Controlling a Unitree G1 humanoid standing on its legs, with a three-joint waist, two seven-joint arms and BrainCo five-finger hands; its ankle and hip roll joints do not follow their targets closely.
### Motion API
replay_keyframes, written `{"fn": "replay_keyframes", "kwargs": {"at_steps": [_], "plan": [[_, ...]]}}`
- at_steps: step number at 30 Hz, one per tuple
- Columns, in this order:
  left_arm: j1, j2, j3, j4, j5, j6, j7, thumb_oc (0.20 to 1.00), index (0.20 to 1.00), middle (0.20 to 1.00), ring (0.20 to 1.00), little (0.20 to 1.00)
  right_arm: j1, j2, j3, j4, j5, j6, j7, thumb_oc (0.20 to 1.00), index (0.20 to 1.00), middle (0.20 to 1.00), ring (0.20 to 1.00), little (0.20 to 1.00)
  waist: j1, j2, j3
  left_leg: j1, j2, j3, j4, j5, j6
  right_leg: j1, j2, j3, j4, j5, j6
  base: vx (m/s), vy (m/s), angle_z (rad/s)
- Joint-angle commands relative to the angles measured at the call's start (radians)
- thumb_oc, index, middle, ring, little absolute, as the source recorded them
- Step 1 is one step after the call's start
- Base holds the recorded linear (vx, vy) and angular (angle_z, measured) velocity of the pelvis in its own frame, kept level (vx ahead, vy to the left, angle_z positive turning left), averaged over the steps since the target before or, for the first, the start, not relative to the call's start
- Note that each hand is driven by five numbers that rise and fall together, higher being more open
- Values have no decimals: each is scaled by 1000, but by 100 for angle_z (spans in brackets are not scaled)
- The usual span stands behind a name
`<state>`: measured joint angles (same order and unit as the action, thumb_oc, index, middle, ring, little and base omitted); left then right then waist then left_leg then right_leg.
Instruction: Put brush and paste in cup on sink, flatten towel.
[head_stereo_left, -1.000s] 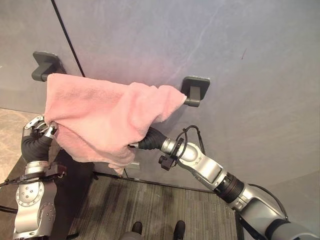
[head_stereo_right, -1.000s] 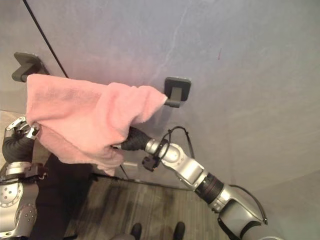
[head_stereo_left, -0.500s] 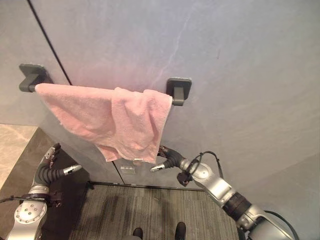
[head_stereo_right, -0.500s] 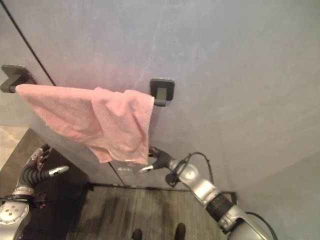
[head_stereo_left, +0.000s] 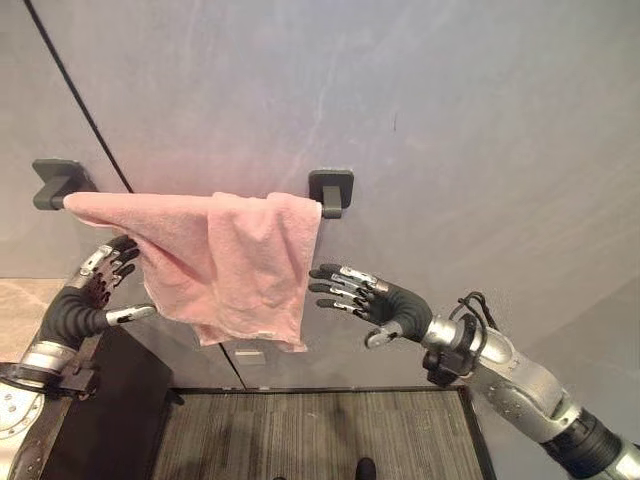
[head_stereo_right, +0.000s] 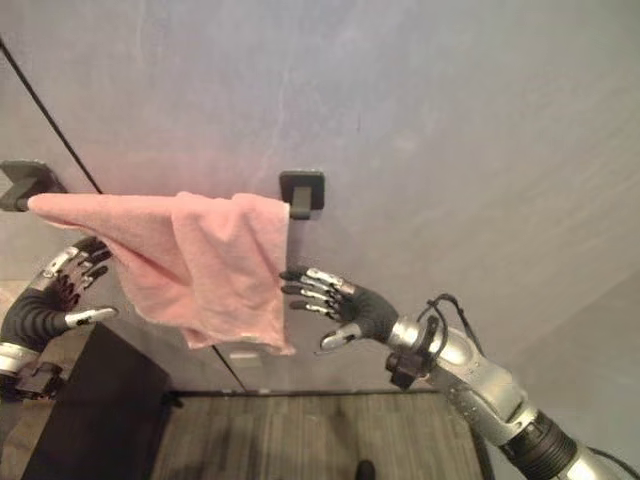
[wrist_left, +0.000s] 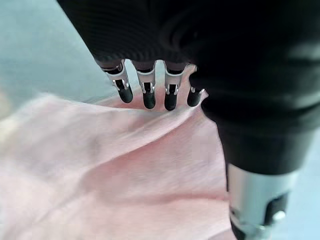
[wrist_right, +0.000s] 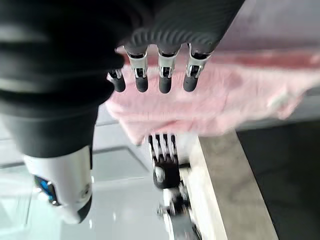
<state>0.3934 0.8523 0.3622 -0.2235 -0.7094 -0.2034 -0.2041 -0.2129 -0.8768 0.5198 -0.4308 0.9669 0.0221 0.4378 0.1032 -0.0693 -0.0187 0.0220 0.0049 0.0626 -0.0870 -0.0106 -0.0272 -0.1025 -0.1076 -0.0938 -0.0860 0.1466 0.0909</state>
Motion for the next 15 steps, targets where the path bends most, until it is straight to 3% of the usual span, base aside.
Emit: {"fn": "replay_keyframes", "kwargs": {"at_steps": [1,4,5,6,8,11,15], "plan": [[-61,64,52,9,-177,-82,-32,1000,1000,1000,1000,1000,-74,-45,-12,-46,181,-36,53,1000,1000,1000,1000,1000,1,-16,-17,-37,-51,7,64,-42,32,55,-129,-25,41,9,112,-11,1,3],[-70,72,43,-6,-212,-84,-50,1000,1000,1000,1000,1000,-97,-92,56,-42,244,1,99,1000,1000,1000,1000,1000,1,-19,-21,-37,-52,4,62,-40,31,57,-132,-28,41,11,111,0,0,0],[-39,81,64,-9,-192,-84,-44,1000,1000,1000,1000,1000,-88,-146,9,-74,194,-29,107,1000,1000,1000,1000,1000,-4,-18,-23,-37,-52,6,61,-38,30,57,-133,-29,41,12,112,-28,56,1],[104,158,164,27,-90,-60,-62,1000,1000,1000,1000,1000,33,-273,-237,-93,78,-97,92,1000,1000,1000,1000,1000,-23,-8,-27,-40,-54,10,60,-33,30,54,-136,-30,42,22,118,-19,52,6],[136,176,175,20,-79,-53,-73,1000,1000,1000,1000,1000,87,-264,-269,-76,96,-83,100,1000,1000,1000,1000,1000,-22,-9,-27,-41,-55,8,61,-33,30,55,-138,-34,42,23,118,-7,22,1],[262,190,311,58,-46,-39,-75,1000,1000,1000,1000,1000,375,-287,-490,-42,74,-44,158,1000,1000,1000,1000,1000,-30,-10,-27,-44,-57,-2,55,-26,30,55,-143,-47,47,29,126,-13,16,3],[277,192,362,82,-45,-46,-65,1000,1000,1000,1000,1000,519,-278,-662,-32,78,-48,164,1000,1000,1000,1000,1000,-34,-12,-30,-47,-59,-10,42,-16,29,51,-146,-56,48,31,129,-18,14,16]]}}
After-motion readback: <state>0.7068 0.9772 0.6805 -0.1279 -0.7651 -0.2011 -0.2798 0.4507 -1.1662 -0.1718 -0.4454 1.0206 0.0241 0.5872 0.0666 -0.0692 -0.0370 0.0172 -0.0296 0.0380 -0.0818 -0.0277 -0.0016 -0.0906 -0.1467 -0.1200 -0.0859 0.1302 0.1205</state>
